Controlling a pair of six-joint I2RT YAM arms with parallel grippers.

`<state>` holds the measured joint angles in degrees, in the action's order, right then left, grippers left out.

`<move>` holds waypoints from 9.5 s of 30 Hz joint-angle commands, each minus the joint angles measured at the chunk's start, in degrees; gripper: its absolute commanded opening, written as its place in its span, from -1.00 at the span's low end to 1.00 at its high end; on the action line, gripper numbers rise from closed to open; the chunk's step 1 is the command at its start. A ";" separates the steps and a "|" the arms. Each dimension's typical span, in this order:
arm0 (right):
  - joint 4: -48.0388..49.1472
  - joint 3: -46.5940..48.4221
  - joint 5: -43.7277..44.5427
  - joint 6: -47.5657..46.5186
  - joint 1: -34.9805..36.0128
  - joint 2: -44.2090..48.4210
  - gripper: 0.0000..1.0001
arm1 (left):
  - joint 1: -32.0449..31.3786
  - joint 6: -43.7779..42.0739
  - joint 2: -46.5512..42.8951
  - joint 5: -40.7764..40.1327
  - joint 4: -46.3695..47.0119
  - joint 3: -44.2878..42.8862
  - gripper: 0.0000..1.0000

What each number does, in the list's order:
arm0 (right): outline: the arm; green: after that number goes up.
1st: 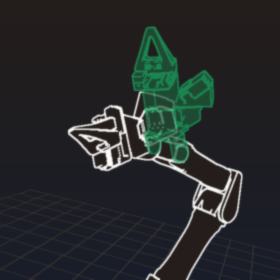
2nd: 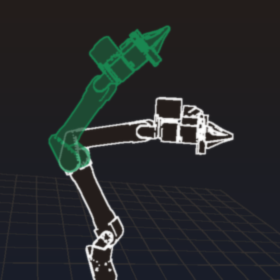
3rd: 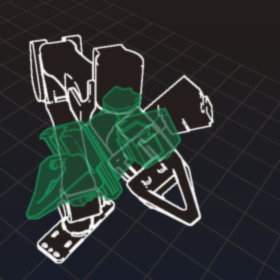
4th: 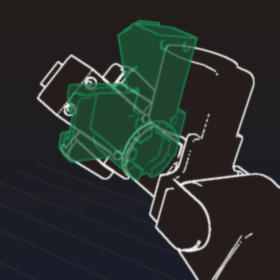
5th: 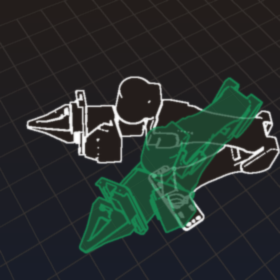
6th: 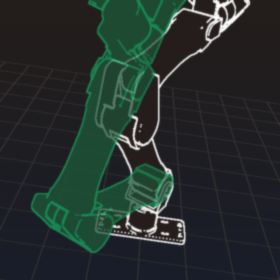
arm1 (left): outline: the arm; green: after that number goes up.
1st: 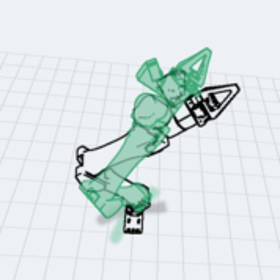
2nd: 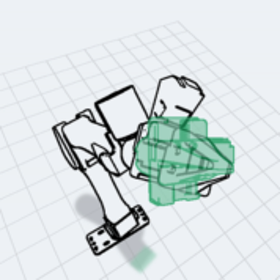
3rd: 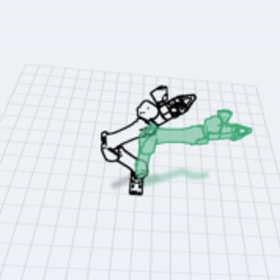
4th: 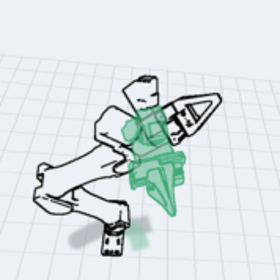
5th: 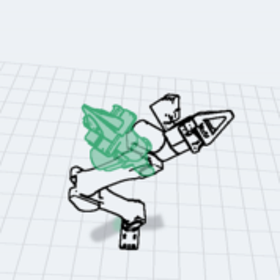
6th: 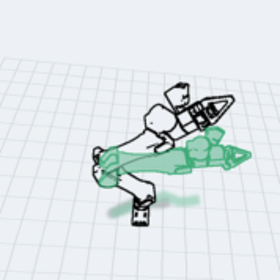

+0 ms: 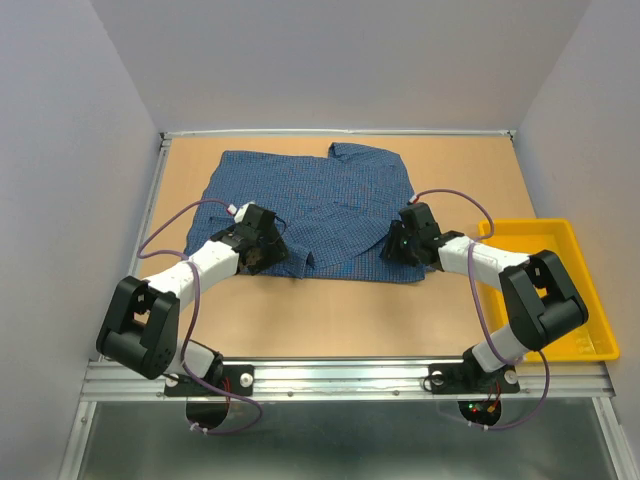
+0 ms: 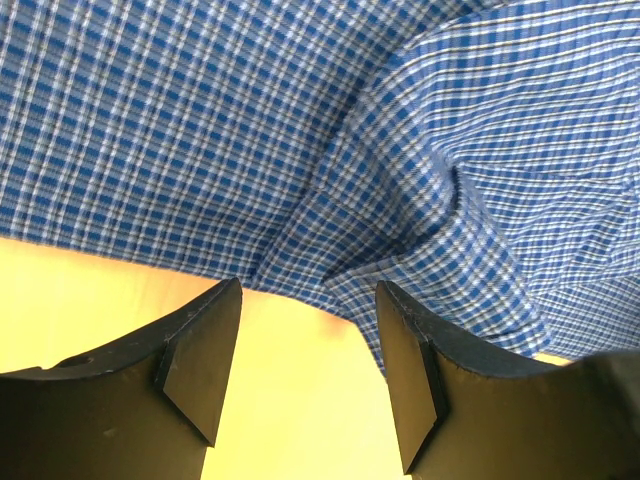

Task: Fold and stack the long sleeve shirts
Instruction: Fold the shirt

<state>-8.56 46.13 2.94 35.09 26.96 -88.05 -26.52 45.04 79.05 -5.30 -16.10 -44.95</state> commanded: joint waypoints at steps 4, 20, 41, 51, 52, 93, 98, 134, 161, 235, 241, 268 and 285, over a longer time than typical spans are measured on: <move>1.53 -4.03 -0.74 2.53 -5.51 -0.19 -0.09 | -0.20 -1.62 3.30 1.78 2.21 -1.55 0.35; 1.79 -4.56 -2.24 2.35 -8.68 -2.39 -0.17 | -0.63 -1.53 6.82 4.24 3.97 -1.90 0.08; 1.88 -5.61 -2.50 1.56 -9.73 0.07 -0.20 | 0.85 -14.61 8.05 -12.53 -10.87 -13.58 -1.00; 1.61 -7.02 -4.17 1.56 -10.17 0.69 -0.21 | 8.32 -22.62 13.68 -24.14 -19.06 -22.20 -1.00; 1.53 -7.19 -4.08 1.56 -10.26 0.69 -0.21 | 9.03 -23.58 14.46 -25.10 -19.06 -22.90 -1.00; -13.50 6.06 -18.22 -8.29 -10.44 16.68 0.14 | 11.05 -30.54 30.92 -34.52 -22.57 -51.03 0.70; -12.89 8.97 -22.36 -7.58 -10.35 12.40 0.08 | 10.79 -27.73 21.87 -25.41 -20.30 -45.25 0.76; -11.75 11.97 1.63 -21.82 -6.22 -6.61 -0.09 | 17.38 -16.30 6.47 0.46 1.51 -2.87 0.80; -12.62 6.26 -3.12 -31.04 -7.18 2.62 0.04 | 18.26 -19.89 7.00 -0.85 0.98 -2.16 0.80; 34.21 0.29 -32.91 9.47 -6.30 -11.60 0.14 | 20.10 -5.23 16.84 17.43 15.21 -11.84 0.72; 40.99 -12.36 -32.03 10.70 -13.59 -12.23 0.10 | 24.58 -2.06 18.78 16.29 18.03 -5.25 0.71; 54.51 14.51 -32.82 21.33 0.63 -23.03 0.17 | 7.80 3.57 6.55 17.79 25.49 -6.56 0.69; 61.55 8.46 -30.45 20.37 -5.16 -32.98 0.17 | 17.29 3.57 9.81 16.11 30.60 10.31 0.68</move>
<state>49.17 58.52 -28.75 56.77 25.74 -123.87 -11.99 49.45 90.02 12.67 16.19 -39.07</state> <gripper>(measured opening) 0.584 0.843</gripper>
